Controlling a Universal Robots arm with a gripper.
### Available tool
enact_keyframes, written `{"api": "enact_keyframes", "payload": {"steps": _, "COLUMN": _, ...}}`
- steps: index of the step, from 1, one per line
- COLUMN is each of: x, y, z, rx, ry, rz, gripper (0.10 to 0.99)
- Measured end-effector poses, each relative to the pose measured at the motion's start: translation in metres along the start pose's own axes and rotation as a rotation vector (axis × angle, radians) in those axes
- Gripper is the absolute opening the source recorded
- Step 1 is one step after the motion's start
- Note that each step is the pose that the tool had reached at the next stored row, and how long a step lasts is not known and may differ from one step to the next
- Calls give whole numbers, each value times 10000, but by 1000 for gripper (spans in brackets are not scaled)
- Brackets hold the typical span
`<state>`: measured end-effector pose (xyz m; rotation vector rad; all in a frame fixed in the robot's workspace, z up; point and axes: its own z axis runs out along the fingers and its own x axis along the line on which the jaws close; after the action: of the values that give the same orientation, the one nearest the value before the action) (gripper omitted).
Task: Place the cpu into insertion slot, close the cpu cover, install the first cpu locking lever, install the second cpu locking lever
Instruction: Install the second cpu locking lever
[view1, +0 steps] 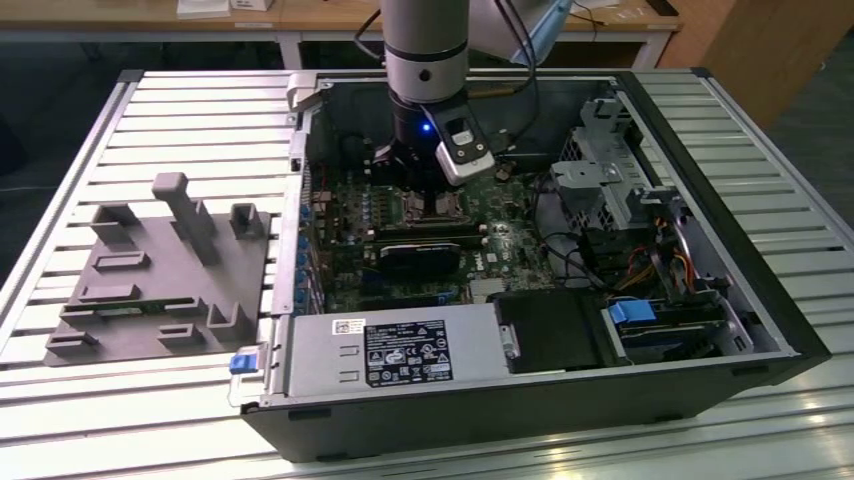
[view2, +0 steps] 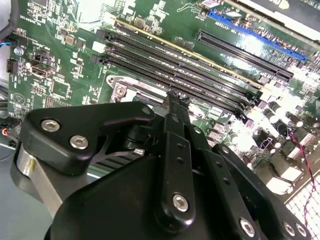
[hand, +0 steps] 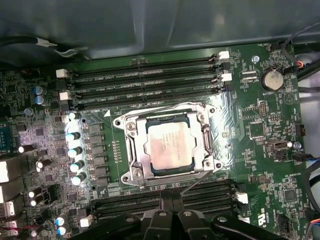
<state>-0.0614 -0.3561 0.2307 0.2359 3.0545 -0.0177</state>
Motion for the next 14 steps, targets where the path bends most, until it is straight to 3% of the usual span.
{"api": "enact_keyframes", "payload": {"steps": 3, "x": -2, "y": -18, "z": 16, "rx": -131, "ry": 22, "rz": -17, "gripper": 102}}
{"api": "enact_keyframes", "payload": {"steps": 7, "x": -3, "y": -41, "z": 39, "rx": -473, "ry": 74, "rz": -19, "gripper": 102}}
{"api": "enact_keyframes", "payload": {"steps": 14, "x": -2, "y": -123, "z": 70, "rx": -690, "ry": 108, "rz": -24, "gripper": 102}}
